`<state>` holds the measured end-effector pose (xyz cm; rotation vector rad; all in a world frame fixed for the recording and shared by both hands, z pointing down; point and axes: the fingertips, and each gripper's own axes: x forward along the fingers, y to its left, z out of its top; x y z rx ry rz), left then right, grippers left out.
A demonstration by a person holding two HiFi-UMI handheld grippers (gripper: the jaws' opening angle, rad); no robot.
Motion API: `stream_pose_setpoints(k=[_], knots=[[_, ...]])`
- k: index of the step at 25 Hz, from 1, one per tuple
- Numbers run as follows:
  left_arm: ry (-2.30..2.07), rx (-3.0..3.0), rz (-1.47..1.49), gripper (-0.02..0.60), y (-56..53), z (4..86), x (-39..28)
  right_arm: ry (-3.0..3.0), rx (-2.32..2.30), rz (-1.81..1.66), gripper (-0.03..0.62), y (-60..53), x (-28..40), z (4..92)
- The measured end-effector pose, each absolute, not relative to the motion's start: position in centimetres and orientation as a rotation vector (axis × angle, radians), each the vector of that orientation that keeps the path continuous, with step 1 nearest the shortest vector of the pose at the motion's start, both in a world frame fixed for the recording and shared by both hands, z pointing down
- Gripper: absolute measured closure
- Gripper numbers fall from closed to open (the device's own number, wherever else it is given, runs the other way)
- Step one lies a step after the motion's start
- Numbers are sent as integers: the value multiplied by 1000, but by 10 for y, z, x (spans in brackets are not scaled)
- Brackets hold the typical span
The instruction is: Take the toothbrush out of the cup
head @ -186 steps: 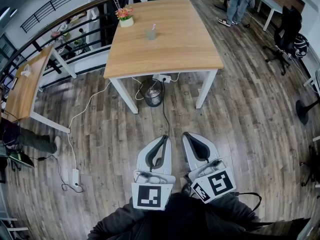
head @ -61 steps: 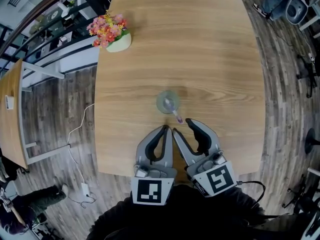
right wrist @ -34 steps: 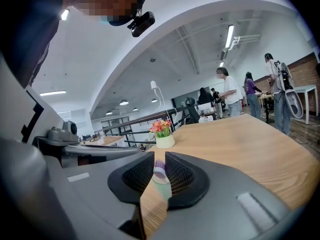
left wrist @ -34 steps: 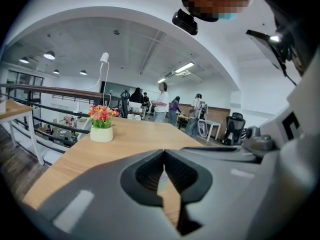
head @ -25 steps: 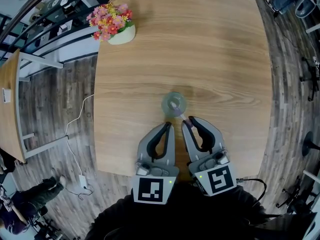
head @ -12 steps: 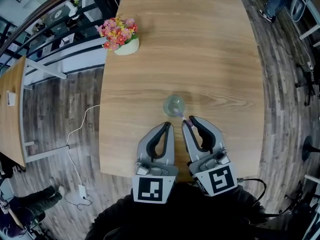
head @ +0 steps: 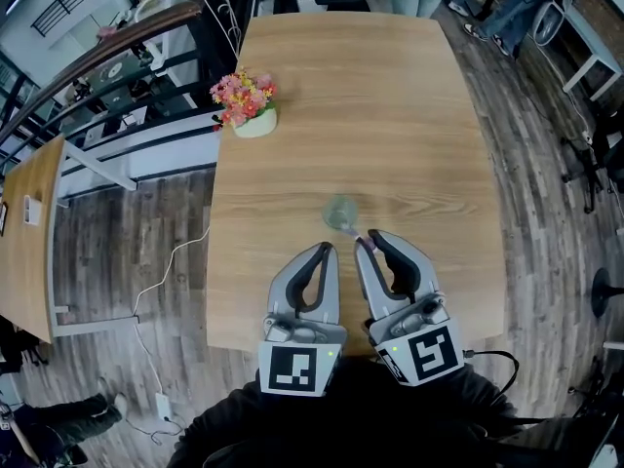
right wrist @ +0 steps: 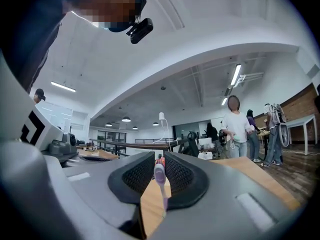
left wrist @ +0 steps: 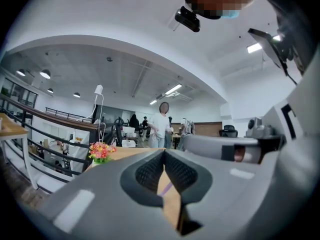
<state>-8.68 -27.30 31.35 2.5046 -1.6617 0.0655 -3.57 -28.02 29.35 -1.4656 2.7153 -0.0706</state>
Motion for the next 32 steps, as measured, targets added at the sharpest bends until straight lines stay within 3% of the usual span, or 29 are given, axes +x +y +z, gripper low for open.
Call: stream_pose_setpoints(k=[13, 32], knots=[[-1591, 2623, -9, 574, -219, 281, -92, 2631, -1528, 42, 531, -218, -42, 257], [-1705, 2616, -35, 574, -192, 259, -45, 2685, -1396, 86, 531, -185, 2, 238]])
